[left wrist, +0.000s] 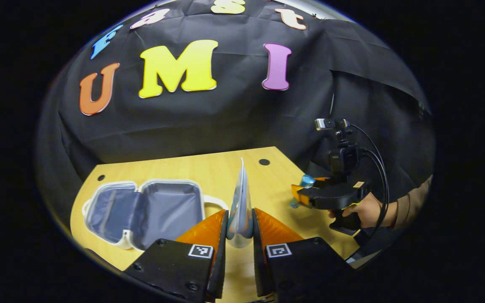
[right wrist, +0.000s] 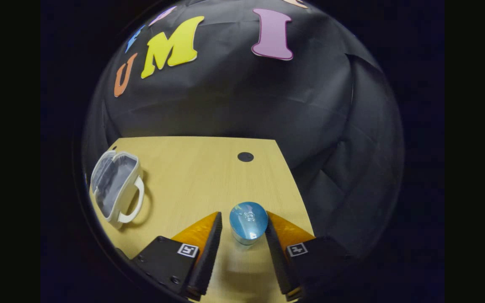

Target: First open the suitcase, pack the skin care products into it, and then close the suitcase.

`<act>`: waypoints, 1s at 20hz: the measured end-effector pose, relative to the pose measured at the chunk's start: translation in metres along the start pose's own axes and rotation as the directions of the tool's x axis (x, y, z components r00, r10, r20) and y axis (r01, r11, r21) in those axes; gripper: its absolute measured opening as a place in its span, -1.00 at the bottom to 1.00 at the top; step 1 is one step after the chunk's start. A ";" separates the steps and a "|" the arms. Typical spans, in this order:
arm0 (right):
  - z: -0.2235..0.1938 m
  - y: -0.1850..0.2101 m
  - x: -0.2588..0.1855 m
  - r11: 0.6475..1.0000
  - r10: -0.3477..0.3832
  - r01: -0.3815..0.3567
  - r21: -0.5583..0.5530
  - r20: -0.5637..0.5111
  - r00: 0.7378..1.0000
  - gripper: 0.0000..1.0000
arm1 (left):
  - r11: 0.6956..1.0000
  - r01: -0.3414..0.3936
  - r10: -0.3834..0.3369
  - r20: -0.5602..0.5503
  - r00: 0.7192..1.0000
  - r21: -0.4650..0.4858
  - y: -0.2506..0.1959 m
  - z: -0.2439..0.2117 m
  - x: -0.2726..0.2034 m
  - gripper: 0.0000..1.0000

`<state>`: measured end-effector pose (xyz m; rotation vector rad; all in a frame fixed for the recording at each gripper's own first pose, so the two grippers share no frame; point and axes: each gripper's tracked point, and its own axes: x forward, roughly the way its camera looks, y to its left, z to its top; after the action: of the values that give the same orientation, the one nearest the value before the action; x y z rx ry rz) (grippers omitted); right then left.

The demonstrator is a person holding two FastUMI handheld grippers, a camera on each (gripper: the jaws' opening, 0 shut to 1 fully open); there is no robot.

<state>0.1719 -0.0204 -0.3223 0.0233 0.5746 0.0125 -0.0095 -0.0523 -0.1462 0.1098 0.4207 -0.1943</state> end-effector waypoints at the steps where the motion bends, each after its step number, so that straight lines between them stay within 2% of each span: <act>1: -0.001 -0.002 -0.001 1.000 -0.022 0.022 0.004 -0.003 1.000 0.08 | 1.000 -0.020 0.020 0.009 1.000 -0.008 0.012 0.003 -0.009 -0.27; 2: 0.001 -0.001 0.000 0.999 -0.031 0.031 0.012 -0.003 1.000 -0.20 | 0.999 -0.029 0.029 0.014 0.999 -0.023 0.022 0.003 -0.015 -0.37; 3: -0.002 0.000 -0.001 0.999 -0.045 0.045 0.010 -0.008 0.999 -0.17 | 0.999 -0.037 0.038 0.013 0.999 -0.035 0.032 0.001 -0.020 -0.36; 5: -0.001 0.003 -0.003 0.998 -0.068 0.068 0.004 -0.016 0.998 -0.22 | 0.997 -0.062 0.063 0.015 0.998 -0.037 0.054 -0.002 -0.026 -0.37; 6: -0.003 0.005 -0.005 0.997 -0.074 0.074 0.007 -0.023 0.997 -0.30 | 0.997 -0.071 0.072 0.012 0.997 -0.038 0.065 -0.005 -0.027 -0.27; 7: -0.006 0.012 -0.011 0.997 -0.071 0.072 0.011 -0.028 0.997 -0.30 | 0.996 -0.084 0.084 0.008 0.996 -0.038 0.076 -0.006 -0.026 -0.37; 8: -0.007 0.018 -0.018 0.998 -0.069 0.069 0.007 -0.028 0.997 -0.24 | 0.995 -0.094 0.095 0.002 0.996 -0.040 0.090 -0.009 -0.021 -0.36; 13: 0.001 0.048 -0.057 0.999 -0.050 0.050 -0.019 -0.005 0.999 -0.25 | 0.990 -0.128 0.126 -0.032 0.992 -0.060 0.141 -0.031 0.011 -0.36; 15: 0.005 0.060 -0.075 0.998 -0.050 0.050 -0.022 0.011 0.999 -0.30 | 0.990 -0.132 0.128 -0.081 0.989 -0.042 0.159 -0.051 0.032 -0.36; 17: 0.009 0.070 -0.093 0.998 -0.055 0.056 -0.021 0.021 0.998 -0.25 | 0.991 -0.124 0.117 -0.133 0.984 -0.044 0.170 -0.076 0.058 -0.36; 20: 0.017 0.085 -0.119 0.999 -0.046 0.046 0.010 0.022 0.999 -0.30 | 0.991 -0.129 0.122 -0.233 0.965 -0.016 0.182 -0.108 0.087 -0.36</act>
<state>0.0804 0.0624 -0.2415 0.0193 0.5524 -0.0349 0.0635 0.1269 -0.2685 0.1288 0.6477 -0.0494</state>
